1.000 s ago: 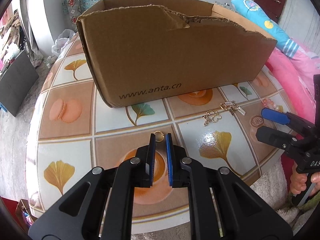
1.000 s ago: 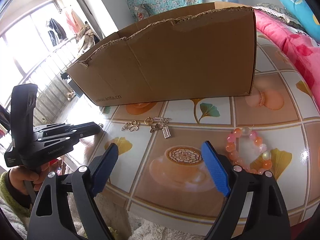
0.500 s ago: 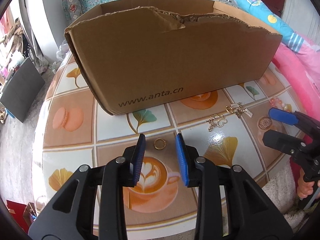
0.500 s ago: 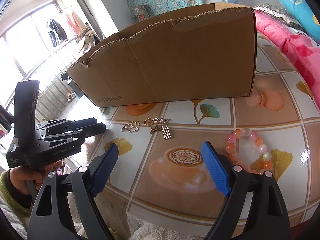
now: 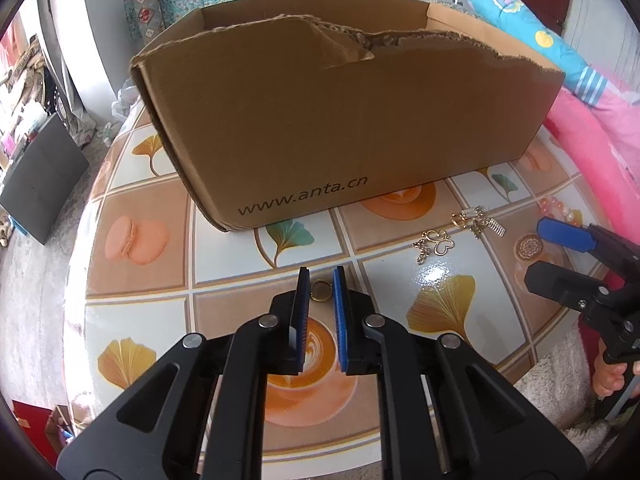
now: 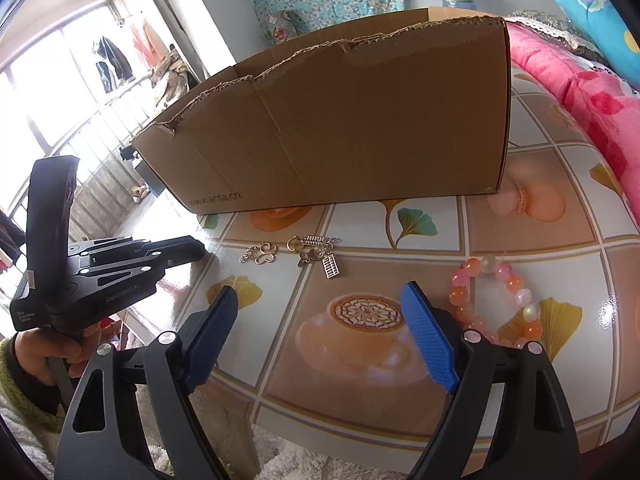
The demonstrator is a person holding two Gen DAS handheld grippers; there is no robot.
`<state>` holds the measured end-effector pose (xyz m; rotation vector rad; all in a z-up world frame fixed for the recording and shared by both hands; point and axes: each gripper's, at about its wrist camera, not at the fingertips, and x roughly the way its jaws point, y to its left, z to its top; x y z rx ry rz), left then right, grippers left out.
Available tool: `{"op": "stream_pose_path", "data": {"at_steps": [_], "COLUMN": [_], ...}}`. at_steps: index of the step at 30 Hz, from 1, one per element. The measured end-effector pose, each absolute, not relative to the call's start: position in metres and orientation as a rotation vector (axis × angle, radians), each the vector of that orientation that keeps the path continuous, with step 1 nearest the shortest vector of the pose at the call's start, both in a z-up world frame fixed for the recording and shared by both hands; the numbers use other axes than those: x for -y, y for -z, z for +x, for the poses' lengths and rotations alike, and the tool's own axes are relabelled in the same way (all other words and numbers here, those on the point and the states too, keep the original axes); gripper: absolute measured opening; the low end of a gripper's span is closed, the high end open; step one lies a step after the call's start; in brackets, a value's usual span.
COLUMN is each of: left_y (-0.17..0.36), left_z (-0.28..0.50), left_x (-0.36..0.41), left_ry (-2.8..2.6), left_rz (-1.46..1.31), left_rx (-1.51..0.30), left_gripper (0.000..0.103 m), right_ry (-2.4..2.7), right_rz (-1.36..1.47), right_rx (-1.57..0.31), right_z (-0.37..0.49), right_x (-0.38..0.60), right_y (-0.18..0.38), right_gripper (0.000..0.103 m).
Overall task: Organize jewelry
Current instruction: 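Close the left tool on the small gold ring, then lift the gold ring with the left tool and carry it toward the box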
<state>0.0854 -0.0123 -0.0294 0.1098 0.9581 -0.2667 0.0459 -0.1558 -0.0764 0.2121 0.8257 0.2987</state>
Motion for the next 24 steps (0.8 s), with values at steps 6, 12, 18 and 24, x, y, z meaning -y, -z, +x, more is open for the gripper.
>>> {"op": "stream_pose_path", "data": {"at_steps": [6, 12, 18, 24], "left_y": [0.023, 0.022, 0.025, 0.028], "left_z": [0.076, 0.068, 0.061, 0.062], "left_x": [-0.001, -0.014, -0.02, -0.026], "left_ry": [0.269, 0.266, 0.287, 0.302], "left_rz": [0.093, 0.068, 0.03, 0.012], "left_rx": [-0.916, -0.879, -0.867, -0.857], "left_gripper": [0.011, 0.011, 0.011, 0.011], "right_ry": [-0.319, -0.414, -0.483, -0.469], "right_rz": [0.172, 0.116, 0.017, -0.059], "right_rx": [-0.785, -0.778, -0.82, -0.877], "right_z": [0.043, 0.05, 0.068, 0.088], "right_x": [0.148, 0.118, 0.083, 0.068], "right_y": [0.064, 0.056, 0.062, 0.072], "right_gripper": [0.073, 0.051, 0.034, 0.022]}}
